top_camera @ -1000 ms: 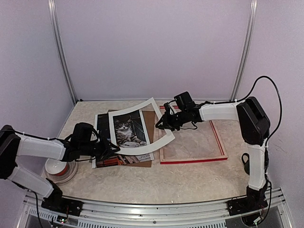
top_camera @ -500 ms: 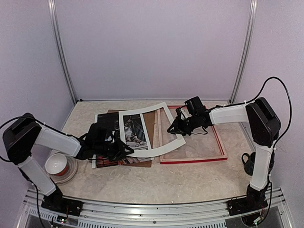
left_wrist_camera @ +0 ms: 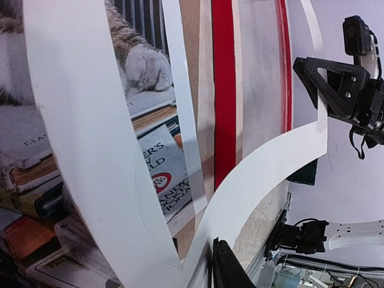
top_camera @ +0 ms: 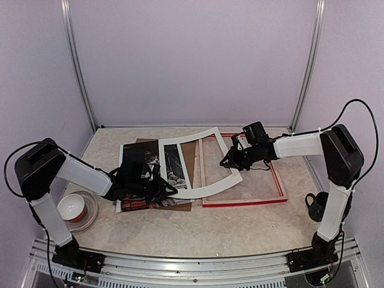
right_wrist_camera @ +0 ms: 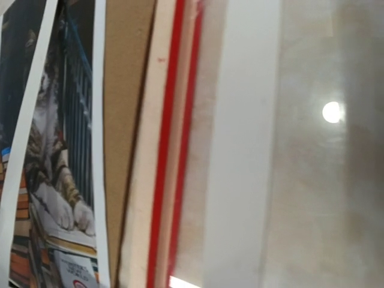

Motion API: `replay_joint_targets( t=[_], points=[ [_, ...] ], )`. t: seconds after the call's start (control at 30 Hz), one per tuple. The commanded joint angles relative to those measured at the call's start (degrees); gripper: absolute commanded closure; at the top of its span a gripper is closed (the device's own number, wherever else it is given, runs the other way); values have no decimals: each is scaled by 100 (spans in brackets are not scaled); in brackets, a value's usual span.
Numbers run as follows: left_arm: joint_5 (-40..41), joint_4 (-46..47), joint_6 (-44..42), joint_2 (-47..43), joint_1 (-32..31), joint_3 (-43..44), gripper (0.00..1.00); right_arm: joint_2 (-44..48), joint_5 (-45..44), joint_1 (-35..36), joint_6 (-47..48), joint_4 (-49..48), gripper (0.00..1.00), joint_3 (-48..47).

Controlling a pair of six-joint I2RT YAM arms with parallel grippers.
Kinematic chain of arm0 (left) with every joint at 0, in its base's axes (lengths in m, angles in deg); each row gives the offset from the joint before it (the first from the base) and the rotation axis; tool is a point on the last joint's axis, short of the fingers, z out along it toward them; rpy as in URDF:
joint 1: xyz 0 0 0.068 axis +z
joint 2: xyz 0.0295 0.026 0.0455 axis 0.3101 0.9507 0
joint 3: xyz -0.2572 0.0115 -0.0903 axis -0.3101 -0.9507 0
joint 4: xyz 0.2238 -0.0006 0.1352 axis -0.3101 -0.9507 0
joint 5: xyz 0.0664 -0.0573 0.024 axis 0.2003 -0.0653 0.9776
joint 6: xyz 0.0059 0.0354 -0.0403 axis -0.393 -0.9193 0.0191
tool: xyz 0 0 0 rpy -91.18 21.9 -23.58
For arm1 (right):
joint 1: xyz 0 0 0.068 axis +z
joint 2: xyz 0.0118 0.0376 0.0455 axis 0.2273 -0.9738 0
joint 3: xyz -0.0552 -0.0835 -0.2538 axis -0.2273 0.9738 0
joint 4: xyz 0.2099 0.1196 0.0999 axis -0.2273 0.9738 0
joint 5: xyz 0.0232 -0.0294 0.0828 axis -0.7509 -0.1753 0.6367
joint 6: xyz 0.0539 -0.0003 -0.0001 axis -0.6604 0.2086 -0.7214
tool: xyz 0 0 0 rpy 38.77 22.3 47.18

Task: Put the photo into the frame
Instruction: Pass from the left arm to the right

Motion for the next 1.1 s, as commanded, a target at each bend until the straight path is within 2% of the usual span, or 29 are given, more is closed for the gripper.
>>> replay_joint_targets(
  t=[0.0,0.53,0.77,1.07],
  points=[
    [-125,119,-107,122,-46,192,78,291,-50,-120,44,-187,78,232],
    [-177,161,-73,269,-46,200,71,628,423,-543,-260,-1108,80,1148],
    [-179,153,-72,287,-46,200,70,644,1073,-616,-504,-1873,83,1473],
    [-165,196,-45,302,-46,139,70,731,1581,-813,-853,-2574,80,1832]
  ],
)
